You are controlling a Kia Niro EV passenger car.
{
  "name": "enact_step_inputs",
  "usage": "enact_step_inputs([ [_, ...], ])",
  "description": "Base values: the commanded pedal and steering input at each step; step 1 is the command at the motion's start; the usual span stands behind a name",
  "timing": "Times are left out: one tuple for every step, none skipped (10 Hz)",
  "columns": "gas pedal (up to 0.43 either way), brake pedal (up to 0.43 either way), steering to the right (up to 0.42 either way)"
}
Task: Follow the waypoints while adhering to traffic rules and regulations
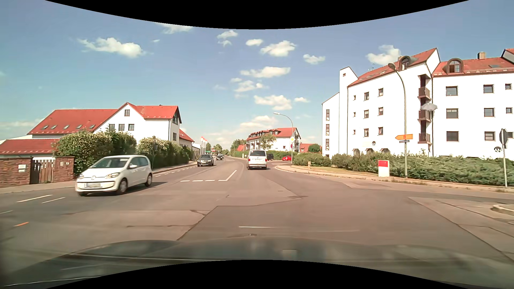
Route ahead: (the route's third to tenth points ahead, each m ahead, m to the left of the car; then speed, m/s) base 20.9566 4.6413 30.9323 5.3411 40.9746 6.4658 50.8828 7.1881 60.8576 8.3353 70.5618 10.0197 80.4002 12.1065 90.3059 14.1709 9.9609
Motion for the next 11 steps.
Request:
enact_step_inputs([
  [0.087, 0.006, -0.018],
  [0.079, 0.006, -0.015],
  [0.087, 0.006, -0.015],
  [0.087, 0.006, -0.015],
  [0.087, 0.006, -0.015],
  [0.087, 0.006, -0.017],
  [0.087, 0.006, -0.017],
  [0.087, 0.006, -0.017],
  [0.087, 0.006, -0.017],
  [0.110, 0.006, -0.017],
  [0.150, 0.006, -0.017],
])
